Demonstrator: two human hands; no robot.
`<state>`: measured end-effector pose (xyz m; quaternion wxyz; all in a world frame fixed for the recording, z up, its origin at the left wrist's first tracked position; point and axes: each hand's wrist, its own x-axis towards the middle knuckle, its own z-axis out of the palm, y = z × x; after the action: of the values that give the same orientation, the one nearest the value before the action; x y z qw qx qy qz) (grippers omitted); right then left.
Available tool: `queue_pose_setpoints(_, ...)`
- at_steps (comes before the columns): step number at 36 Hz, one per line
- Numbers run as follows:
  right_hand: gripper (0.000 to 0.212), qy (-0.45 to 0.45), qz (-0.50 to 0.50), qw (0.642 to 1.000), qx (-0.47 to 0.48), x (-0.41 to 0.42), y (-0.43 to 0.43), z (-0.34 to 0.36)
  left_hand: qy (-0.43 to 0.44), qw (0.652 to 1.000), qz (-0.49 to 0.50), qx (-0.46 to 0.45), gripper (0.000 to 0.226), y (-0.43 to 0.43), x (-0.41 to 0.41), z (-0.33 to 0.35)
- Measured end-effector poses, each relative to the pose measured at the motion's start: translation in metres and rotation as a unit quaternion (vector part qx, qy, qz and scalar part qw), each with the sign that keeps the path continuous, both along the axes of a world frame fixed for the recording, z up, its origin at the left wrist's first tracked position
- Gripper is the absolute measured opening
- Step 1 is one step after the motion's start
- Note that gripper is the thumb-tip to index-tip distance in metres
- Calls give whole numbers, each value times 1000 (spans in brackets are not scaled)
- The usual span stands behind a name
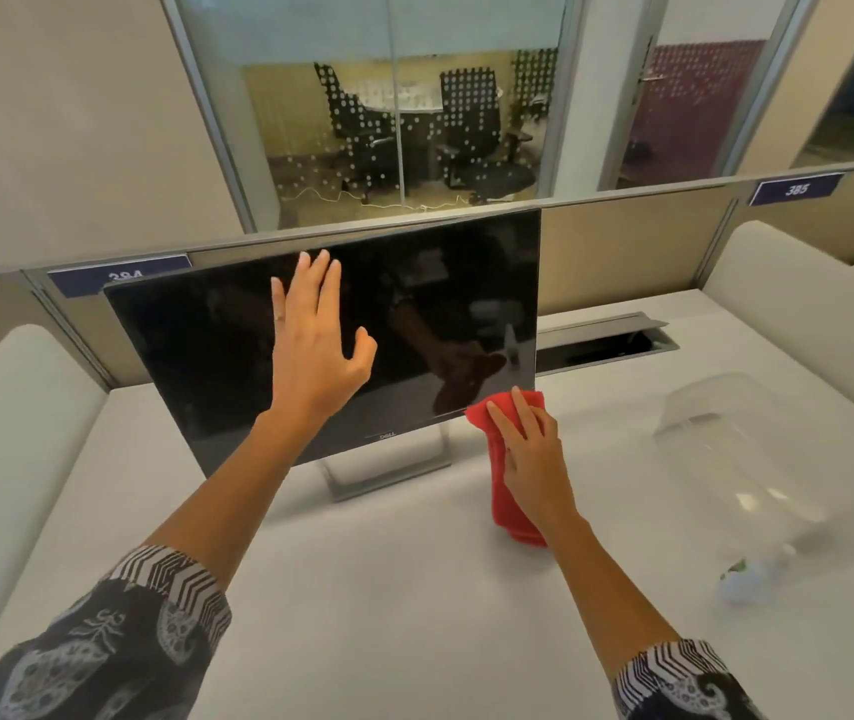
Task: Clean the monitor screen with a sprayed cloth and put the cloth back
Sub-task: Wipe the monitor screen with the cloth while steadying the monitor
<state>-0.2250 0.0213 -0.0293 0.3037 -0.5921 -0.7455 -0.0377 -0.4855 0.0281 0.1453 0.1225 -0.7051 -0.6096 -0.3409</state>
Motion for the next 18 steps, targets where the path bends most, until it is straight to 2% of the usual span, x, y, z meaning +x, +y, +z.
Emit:
queue_pose_setpoints(3, 51, 76, -1, 997, -1, -9, -12, 14, -93, 991, -72, -64, 68, -26, 28, -28)
queue_pose_setpoints(5, 48, 104, 9, 995, 5, -15, -21, 23, -199, 961, -103, -160, 69, -41, 47, -48)
queue_pose_setpoints(8, 50, 136, 23, 990, 10, -23, -32, 33, -336, 872, -119, -336, 76, -54, 68, -69)
queue_pose_setpoints(10, 50, 158, 24, 987, 11, -29, -39, 39, -388, 809, -151, -415, 82, -58, 77, -77)
queue_pose_setpoints(12, 49, 173, 19, 985, 10, -33, -46, 43, -410, 766, -189, -458, 78, -61, 84, -82)
queue_pose_setpoints(15, 49, 191, 12, 981, -1, -37, -55, 50, -468, 706, -208, -488, 58, -62, 92, -82)
queue_pose_setpoints(18, 50, 202, 20, 979, -5, -34, -61, 53, -511, 684, -200, -481, 40, -60, 101, -82)
